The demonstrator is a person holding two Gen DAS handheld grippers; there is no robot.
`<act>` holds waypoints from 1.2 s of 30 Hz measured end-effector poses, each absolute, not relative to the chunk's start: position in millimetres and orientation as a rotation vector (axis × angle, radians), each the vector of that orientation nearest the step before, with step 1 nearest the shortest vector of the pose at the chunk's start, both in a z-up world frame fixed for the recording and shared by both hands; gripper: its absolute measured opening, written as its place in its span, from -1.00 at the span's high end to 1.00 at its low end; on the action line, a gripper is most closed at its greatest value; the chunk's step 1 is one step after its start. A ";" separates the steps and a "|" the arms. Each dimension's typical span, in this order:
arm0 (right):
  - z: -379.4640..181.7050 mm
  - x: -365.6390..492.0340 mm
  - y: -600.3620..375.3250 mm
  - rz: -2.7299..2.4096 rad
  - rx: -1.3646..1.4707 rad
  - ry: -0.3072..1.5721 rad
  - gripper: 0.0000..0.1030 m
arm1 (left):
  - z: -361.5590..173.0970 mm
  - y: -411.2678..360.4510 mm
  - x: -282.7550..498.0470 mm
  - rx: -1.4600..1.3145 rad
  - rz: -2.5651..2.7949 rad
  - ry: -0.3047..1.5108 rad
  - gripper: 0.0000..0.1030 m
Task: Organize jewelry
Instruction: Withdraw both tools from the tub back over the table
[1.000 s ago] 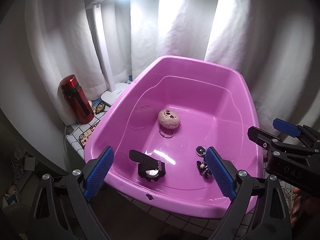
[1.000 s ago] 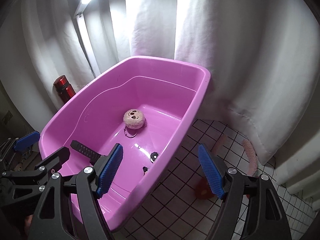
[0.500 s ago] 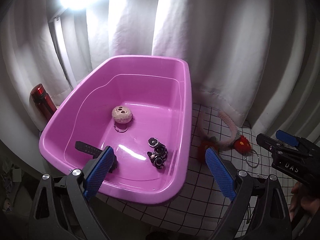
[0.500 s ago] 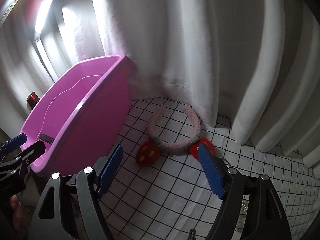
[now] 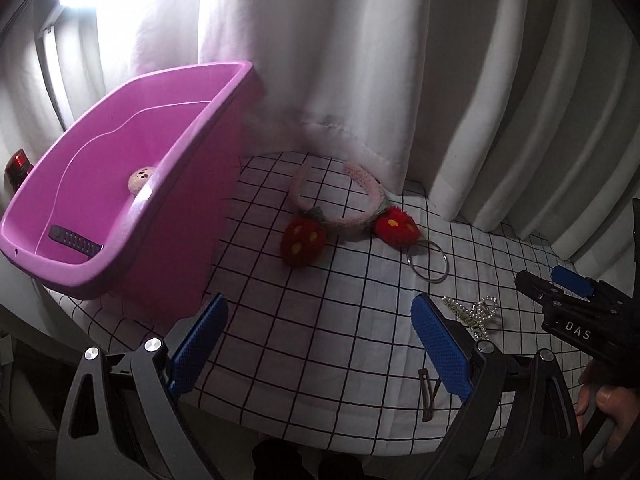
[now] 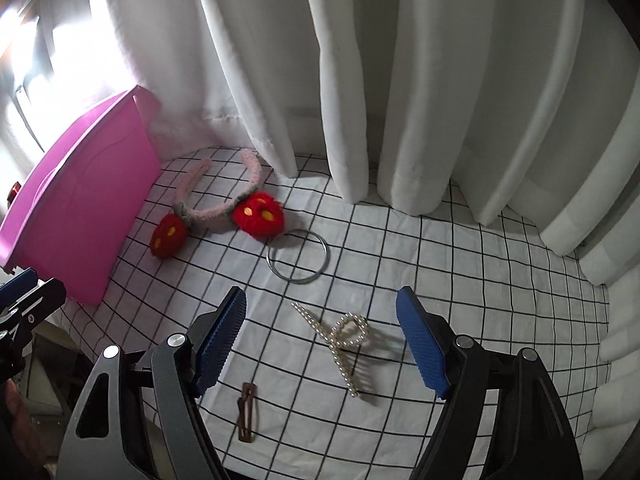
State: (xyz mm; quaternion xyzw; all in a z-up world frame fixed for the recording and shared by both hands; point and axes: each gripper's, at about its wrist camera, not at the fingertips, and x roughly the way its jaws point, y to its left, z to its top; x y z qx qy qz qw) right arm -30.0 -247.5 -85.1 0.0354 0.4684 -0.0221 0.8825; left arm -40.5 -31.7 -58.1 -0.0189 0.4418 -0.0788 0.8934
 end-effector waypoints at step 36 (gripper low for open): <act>-215.1 -41.3 -285.7 0.146 -0.033 1.072 -0.44 | -200.2 -140.7 -92.5 -0.049 -0.089 1.109 -0.77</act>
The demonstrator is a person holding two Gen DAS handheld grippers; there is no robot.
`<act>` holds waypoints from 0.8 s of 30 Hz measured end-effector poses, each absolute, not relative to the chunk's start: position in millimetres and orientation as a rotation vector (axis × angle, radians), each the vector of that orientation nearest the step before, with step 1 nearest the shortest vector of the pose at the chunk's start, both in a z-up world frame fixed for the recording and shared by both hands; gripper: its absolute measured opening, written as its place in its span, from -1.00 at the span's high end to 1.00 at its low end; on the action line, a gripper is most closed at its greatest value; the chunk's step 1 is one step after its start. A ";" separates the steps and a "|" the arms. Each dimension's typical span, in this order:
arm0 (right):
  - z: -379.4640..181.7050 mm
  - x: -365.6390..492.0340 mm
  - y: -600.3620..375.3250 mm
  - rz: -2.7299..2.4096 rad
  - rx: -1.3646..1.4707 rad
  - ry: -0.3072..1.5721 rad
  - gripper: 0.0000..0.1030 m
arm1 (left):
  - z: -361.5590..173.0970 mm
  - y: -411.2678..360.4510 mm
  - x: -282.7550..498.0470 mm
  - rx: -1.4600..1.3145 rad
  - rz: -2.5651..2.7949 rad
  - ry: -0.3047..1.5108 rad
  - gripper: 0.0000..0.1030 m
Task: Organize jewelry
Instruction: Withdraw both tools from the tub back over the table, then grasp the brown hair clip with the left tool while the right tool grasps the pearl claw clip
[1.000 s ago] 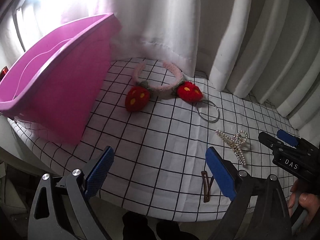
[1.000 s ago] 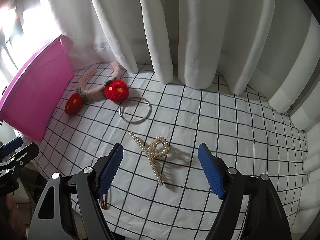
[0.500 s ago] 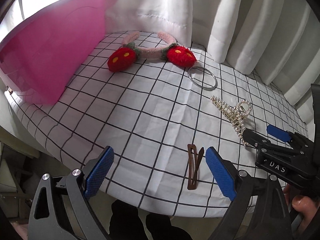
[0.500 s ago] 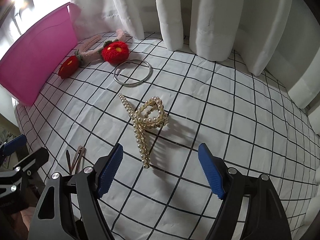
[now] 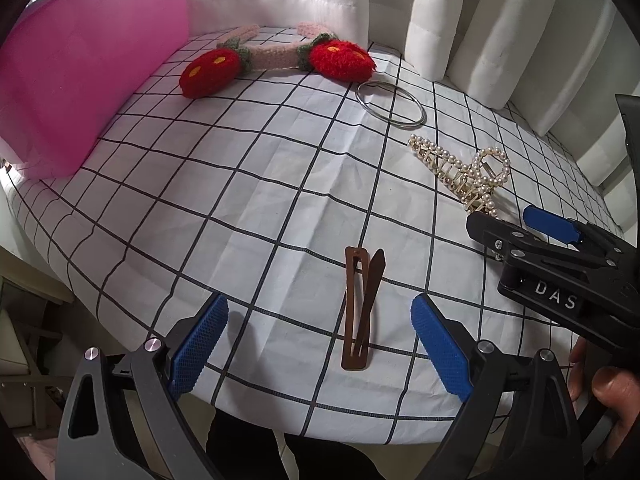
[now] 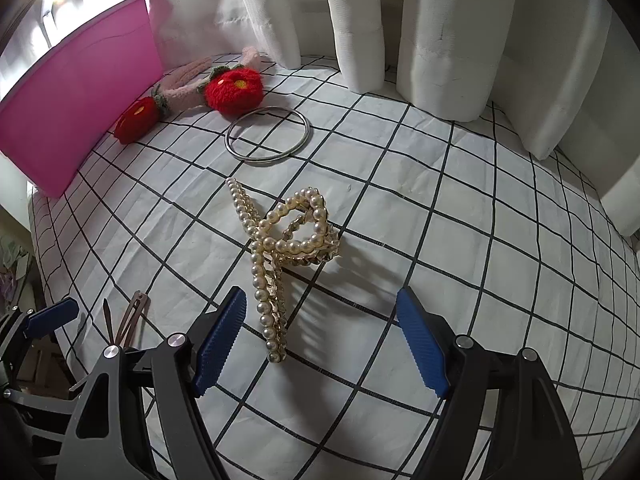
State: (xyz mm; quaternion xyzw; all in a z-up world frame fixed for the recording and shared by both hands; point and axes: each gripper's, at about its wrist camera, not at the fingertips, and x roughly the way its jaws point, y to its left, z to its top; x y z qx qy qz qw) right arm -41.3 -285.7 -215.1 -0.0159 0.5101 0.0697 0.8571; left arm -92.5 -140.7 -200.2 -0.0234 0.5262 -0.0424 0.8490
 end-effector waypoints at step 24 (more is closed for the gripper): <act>-223.1 -19.7 -275.7 0.182 -0.118 1.001 -0.43 | -210.2 -161.6 -84.8 0.011 -0.011 1.024 -0.76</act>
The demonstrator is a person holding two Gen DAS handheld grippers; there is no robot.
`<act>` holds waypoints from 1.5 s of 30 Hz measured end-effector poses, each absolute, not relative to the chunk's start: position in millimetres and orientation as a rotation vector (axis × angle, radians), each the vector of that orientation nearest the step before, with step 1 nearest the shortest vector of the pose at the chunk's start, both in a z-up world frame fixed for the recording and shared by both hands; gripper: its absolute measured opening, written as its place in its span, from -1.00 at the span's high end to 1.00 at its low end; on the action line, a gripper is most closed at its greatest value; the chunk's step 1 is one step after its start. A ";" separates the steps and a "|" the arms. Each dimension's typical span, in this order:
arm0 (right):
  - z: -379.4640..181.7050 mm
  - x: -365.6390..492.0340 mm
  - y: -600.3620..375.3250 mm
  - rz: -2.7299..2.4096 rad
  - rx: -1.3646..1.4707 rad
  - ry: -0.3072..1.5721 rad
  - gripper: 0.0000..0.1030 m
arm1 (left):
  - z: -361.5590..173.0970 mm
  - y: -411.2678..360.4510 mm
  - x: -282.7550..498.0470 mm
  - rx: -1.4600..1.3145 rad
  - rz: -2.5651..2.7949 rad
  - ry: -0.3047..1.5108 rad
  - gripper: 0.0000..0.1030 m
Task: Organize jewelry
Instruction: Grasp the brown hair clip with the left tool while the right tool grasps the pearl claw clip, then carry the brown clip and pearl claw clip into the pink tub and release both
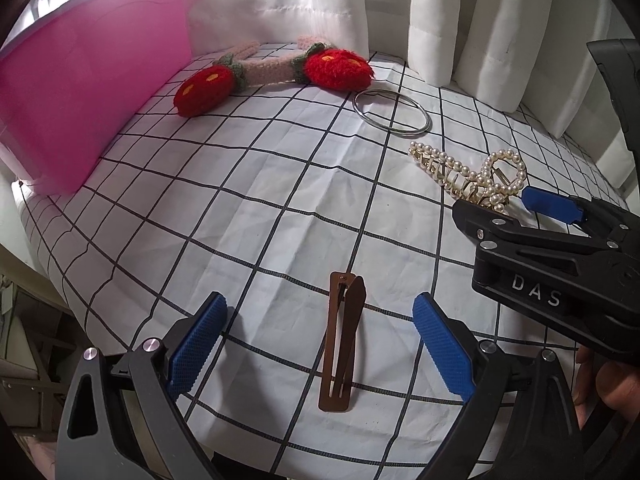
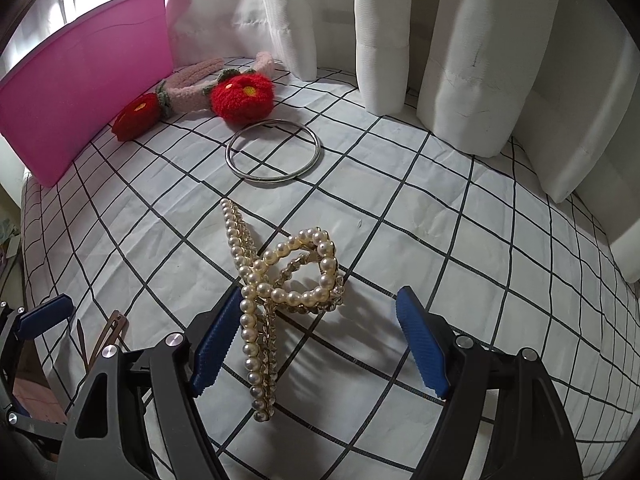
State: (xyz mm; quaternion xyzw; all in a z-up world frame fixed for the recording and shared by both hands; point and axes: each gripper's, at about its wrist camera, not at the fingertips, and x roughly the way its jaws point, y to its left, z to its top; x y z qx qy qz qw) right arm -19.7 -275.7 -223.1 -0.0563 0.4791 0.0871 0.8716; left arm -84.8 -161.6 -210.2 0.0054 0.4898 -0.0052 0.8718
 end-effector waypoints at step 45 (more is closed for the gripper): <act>-133.7 -11.0 -224.1 0.176 -0.056 0.903 0.14 | -73.3 -67.9 -51.9 0.019 -0.031 0.733 0.75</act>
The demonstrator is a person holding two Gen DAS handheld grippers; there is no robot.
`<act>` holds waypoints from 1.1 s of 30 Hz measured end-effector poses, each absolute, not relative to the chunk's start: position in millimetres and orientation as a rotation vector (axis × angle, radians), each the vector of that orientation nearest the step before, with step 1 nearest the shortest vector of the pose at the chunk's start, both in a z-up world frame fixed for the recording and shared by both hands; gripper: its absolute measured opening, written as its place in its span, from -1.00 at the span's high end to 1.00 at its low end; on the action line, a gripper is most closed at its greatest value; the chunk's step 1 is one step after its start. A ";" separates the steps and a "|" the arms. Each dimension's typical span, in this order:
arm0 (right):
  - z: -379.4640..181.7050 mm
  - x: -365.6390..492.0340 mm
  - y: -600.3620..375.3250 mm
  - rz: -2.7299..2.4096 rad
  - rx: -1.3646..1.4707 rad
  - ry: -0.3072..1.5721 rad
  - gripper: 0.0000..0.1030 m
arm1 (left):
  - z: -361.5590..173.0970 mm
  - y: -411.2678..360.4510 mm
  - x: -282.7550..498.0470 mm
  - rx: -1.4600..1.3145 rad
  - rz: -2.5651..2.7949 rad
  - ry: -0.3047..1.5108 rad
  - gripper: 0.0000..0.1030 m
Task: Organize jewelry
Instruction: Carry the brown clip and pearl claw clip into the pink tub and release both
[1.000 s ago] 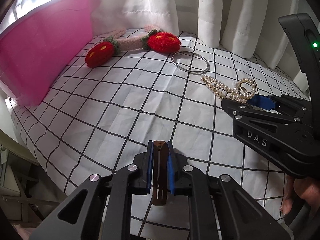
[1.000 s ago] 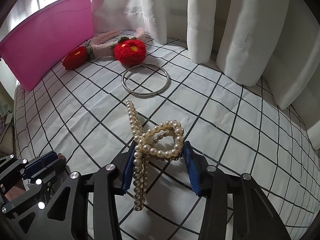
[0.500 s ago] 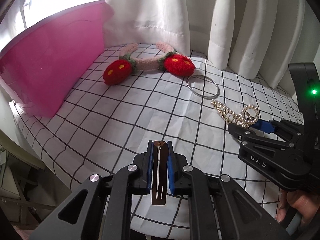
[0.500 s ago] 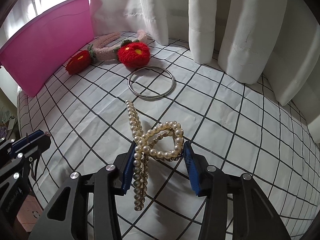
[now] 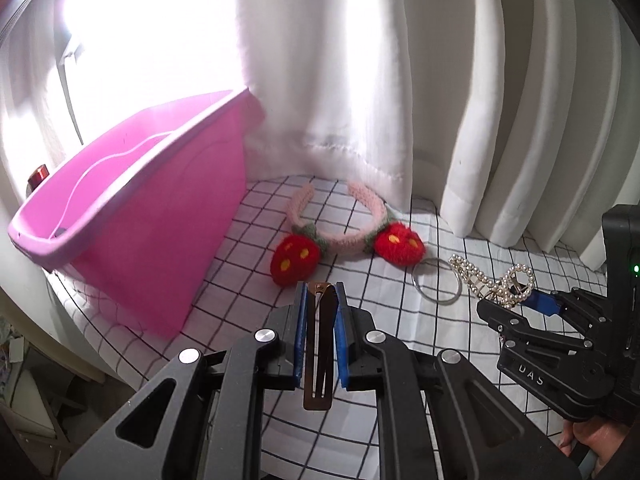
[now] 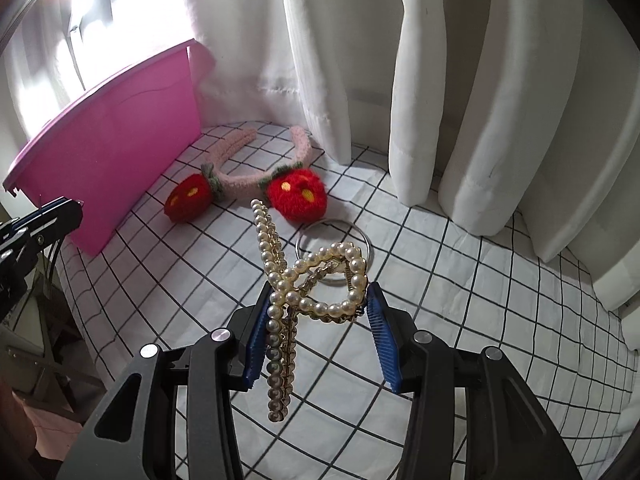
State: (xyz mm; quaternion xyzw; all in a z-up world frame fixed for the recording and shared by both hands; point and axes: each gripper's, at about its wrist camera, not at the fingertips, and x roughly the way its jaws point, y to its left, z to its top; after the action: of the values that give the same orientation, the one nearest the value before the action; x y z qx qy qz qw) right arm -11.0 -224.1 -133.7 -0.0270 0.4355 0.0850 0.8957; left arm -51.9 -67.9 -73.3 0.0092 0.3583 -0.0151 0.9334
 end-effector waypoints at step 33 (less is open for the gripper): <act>17.8 88.8 0.7 0.439 -0.113 0.655 0.14 | 38.3 147.8 35.0 -0.067 0.144 0.555 0.75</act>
State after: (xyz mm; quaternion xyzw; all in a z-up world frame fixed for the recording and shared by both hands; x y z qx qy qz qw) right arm 88.8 0.7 17.8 -0.0552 0.3190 0.2140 0.9216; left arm 35.0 147.8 38.3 -0.0329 0.2739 0.0712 0.9586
